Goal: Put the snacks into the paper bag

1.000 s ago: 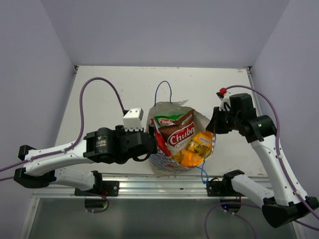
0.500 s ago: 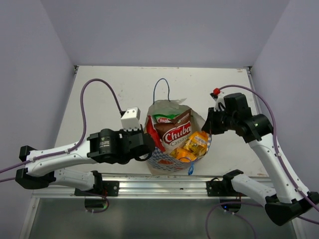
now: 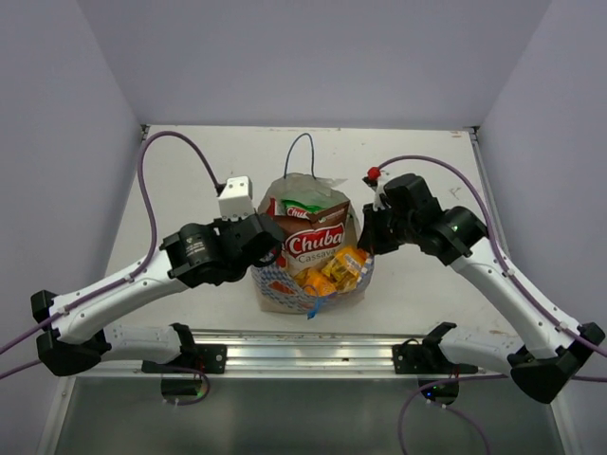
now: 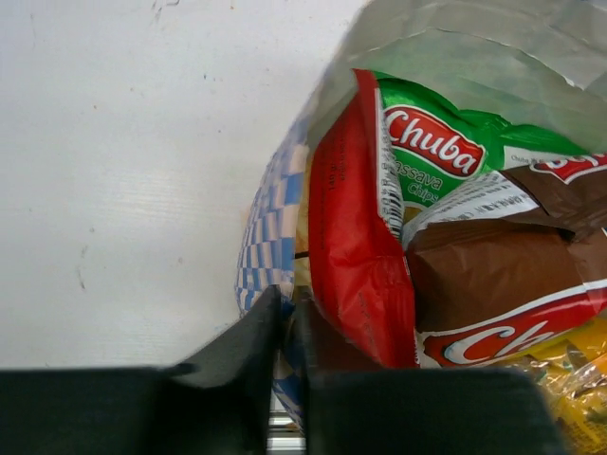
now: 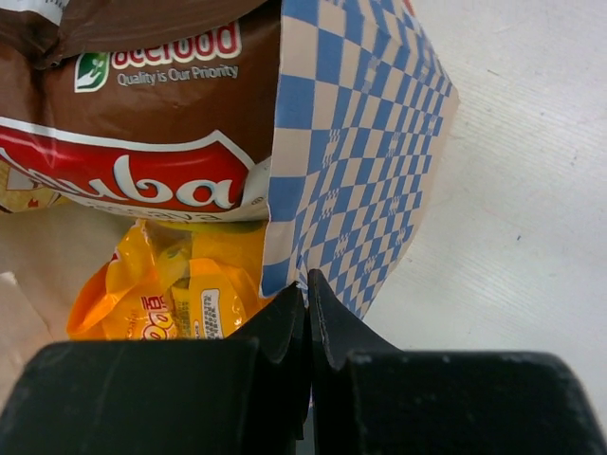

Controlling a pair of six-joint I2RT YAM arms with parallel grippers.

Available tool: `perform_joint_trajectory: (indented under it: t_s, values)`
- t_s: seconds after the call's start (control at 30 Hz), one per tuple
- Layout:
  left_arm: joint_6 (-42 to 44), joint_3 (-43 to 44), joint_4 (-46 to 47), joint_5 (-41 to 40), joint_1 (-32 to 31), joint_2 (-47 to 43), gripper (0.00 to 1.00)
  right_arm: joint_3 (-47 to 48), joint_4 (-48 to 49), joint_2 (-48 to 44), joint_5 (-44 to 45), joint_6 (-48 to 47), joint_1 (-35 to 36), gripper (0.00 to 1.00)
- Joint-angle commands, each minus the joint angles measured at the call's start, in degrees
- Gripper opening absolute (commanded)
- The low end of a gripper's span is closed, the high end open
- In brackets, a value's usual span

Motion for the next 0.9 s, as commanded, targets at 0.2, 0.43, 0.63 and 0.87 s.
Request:
perform_joint_trajectory:
  t_s: [0.2,0.43,0.63,0.87]
  values:
    - [12.84,5.55,11.97,-7.38,0.27,-3.76,1.00,17.09,-5.04,-1.39,13.99,3.46,0.69,0.99]
    - [17.42,15.75,7.23,-20.22,0.45,-5.34,0.99,27.05,-14.55,0.19,33.67,3.73,0.60,0.99]
    - [15.31,15.76,3.09,-22.07,1.50,-8.06,1.00,24.42,-19.31,2.13,41.77,5.57,0.60,0.99]
    - [10.04,13.91,-3.75,-23.56,1.76,-11.23,1.00,21.68,-18.86,-2.09,46.78,8.21,0.60,0.99]
